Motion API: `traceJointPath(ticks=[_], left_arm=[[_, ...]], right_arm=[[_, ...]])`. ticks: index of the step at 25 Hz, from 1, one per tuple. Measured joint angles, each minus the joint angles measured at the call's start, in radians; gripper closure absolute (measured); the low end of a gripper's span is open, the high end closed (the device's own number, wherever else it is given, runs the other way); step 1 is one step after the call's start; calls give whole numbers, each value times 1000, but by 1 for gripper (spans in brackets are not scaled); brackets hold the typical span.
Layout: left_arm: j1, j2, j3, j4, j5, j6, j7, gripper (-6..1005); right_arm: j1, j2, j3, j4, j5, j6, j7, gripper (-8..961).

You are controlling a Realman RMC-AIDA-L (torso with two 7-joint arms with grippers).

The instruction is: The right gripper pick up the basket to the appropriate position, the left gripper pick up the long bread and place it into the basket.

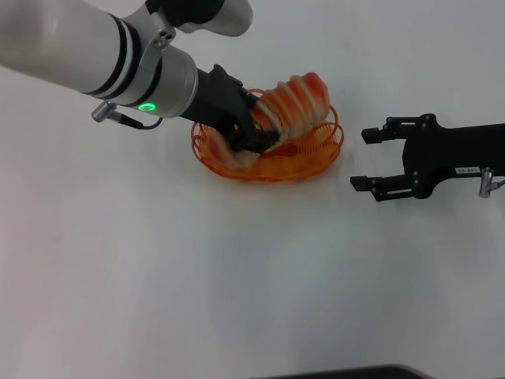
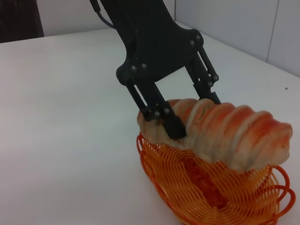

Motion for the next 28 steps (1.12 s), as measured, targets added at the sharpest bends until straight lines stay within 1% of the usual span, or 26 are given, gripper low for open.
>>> traceJointPath(ticks=[2, 7, 11, 13, 14, 15, 18, 19, 20, 21, 23, 27, 28], left_arm=[[8, 1, -14, 0, -9, 0, 0, 416], [48, 4, -95, 14, -83, 29, 45, 314], [103, 6, -234, 47, -170, 142, 125, 233], [150, 6, -352, 55, -214, 243, 197, 192], [166, 6, -394, 55, -227, 276, 222, 164], [193, 7, -461, 49, -244, 316, 256, 136], [264, 11, -646, 5, -282, 428, 369, 52], [284, 14, -702, -17, -288, 454, 409, 52], [310, 20, -772, -56, -292, 481, 462, 52], [330, 26, -817, -89, -293, 498, 504, 52], [379, 50, -919, -191, -293, 537, 618, 52], [428, 81, -1009, -318, -293, 586, 730, 52], [439, 84, -1017, -339, -294, 593, 749, 52]], right_arm=[[0, 0, 0, 2, 0, 0, 0, 130], [-1, 0, 2, 3, 0, 5, 0, 130], [-2, 0, 9, -1, 2, 1, -1, 130], [-2, 0, 11, -1, 4, 1, -5, 131], [-3, 0, 11, 0, 4, 2, -7, 131], [-3, 0, 12, 2, 4, 3, -10, 131], [-3, 0, 13, 5, 5, 7, -12, 131], [-4, 0, 13, 5, 5, 7, -12, 131], [-6, 0, 14, 5, 5, 7, -12, 131], [-7, 0, 14, 5, 6, 7, -12, 131], [-11, 0, 14, 5, 10, 7, -14, 132], [-14, -2, 26, 5, 16, 7, -23, 132], [-14, -2, 31, 5, 16, 6, -24, 132]])
